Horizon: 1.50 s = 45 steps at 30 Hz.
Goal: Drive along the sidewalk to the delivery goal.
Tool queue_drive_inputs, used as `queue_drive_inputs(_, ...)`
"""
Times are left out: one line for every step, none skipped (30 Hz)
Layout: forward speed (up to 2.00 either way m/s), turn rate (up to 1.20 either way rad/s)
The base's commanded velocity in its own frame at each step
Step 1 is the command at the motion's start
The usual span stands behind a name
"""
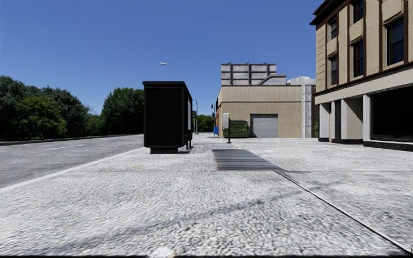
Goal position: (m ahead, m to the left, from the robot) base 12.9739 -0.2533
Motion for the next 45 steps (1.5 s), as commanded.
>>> queue_drive_inputs(2.0, 0.0)
queue_drive_inputs(2.0, 0.0)
queue_drive_inputs(2.0, 0.0)
queue_drive_inputs(2.0, 0.0)
queue_drive_inputs(2.0, 0.0)
queue_drive_inputs(2.0, -0.05)
queue_drive_inputs(2.0, -0.05)
queue_drive_inputs(2.0, -0.11)
queue_drive_inputs(2.0, -0.15)
queue_drive_inputs(2.0, -0.17)
queue_drive_inputs(2.0, -0.17)
queue_drive_inputs(2.0, -0.18)
queue_drive_inputs(2.0, -0.18)
queue_drive_inputs(2.0, -0.18)
queue_drive_inputs(2.0, -0.18)
queue_drive_inputs(2.0, -0.18)
queue_drive_inputs(2.0, -0.18)
queue_drive_inputs(2.0, -0.18)
queue_drive_inputs(2.0, -0.18)
queue_drive_inputs(2.0, -0.18)
queue_drive_inputs(2.0, -0.18)
queue_drive_inputs(2.0, -0.18)
queue_drive_inputs(2.0, -0.18)
queue_drive_inputs(2.0, -0.18)
queue_drive_inputs(2.0, -0.18)
queue_drive_inputs(2.0, -0.18)
queue_drive_inputs(2.0, -0.18)
queue_drive_inputs(2.0, -0.18)
queue_drive_inputs(2.0, -0.18)
queue_drive_inputs(2.0, -0.18)
queue_drive_inputs(2.0, -0.14)
queue_drive_inputs(2.0, 0.0)
queue_drive_inputs(2.0, 0.0)
queue_drive_inputs(2.0, 0.0)
queue_drive_inputs(2.0, 0.0)
queue_drive_inputs(2.0, 0.0)
queue_drive_inputs(2.0, 0.0)
queue_drive_inputs(2.0, 0.0)
queue_drive_inputs(2.0, 0.0)
queue_drive_inputs(2.0, 0.0)
queue_drive_inputs(2.0, 0.0)
queue_drive_inputs(2.0, 0.0)
queue_drive_inputs(2.0, 0.0)
queue_drive_inputs(2.0, 0.0)
queue_drive_inputs(2.0, 0.0)
